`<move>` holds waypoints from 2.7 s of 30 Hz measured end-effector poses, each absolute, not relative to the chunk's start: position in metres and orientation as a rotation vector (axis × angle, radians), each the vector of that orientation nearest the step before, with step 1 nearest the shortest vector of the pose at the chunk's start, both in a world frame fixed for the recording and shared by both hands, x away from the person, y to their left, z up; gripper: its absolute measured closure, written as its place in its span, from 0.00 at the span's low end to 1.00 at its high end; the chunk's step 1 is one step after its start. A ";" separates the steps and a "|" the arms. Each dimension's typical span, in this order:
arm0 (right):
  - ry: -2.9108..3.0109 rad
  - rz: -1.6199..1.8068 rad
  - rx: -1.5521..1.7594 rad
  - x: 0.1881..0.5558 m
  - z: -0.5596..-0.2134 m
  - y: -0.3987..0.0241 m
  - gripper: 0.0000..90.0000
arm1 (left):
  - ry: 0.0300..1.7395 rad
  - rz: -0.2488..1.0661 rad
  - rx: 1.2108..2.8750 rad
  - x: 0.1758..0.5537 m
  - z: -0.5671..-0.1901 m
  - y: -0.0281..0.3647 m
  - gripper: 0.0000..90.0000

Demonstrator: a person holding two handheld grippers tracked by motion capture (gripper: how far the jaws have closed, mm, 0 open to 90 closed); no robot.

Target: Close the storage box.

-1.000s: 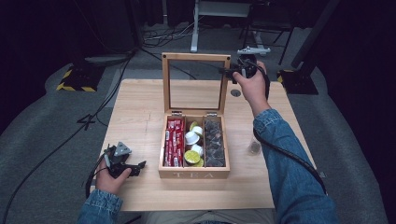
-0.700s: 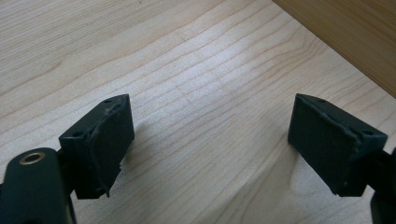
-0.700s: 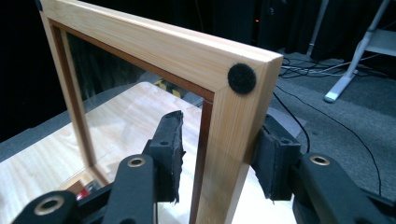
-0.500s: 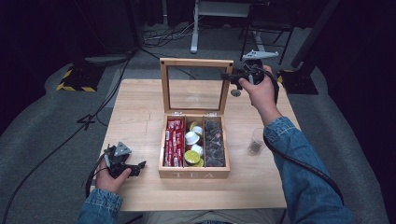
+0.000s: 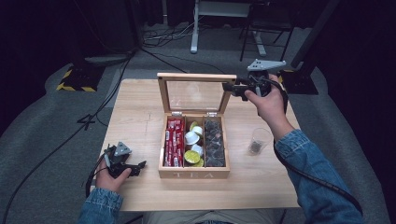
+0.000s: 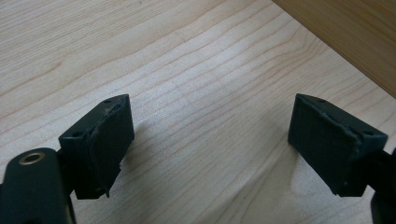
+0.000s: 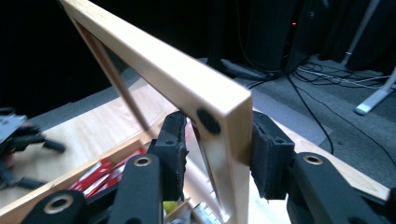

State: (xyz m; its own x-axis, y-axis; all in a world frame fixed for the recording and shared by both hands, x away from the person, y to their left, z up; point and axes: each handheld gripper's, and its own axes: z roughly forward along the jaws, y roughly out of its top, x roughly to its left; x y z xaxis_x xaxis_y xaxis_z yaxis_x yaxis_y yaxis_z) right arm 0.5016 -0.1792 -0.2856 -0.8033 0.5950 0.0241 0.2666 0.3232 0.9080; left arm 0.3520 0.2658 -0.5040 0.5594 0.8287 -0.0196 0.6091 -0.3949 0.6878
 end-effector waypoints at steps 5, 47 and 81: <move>2.314 1.443 0.715 0.481 -0.287 -0.180 0.67 | 1.148 0.433 2.139 0.352 -0.504 0.266 0.16; 2.346 1.323 0.445 0.378 -0.358 -0.183 0.45 | 1.148 0.433 2.138 0.352 -0.504 0.266 0.16; 2.363 1.155 0.306 0.342 -0.404 -0.172 0.33 | 1.153 0.435 2.135 0.353 -0.504 0.265 0.16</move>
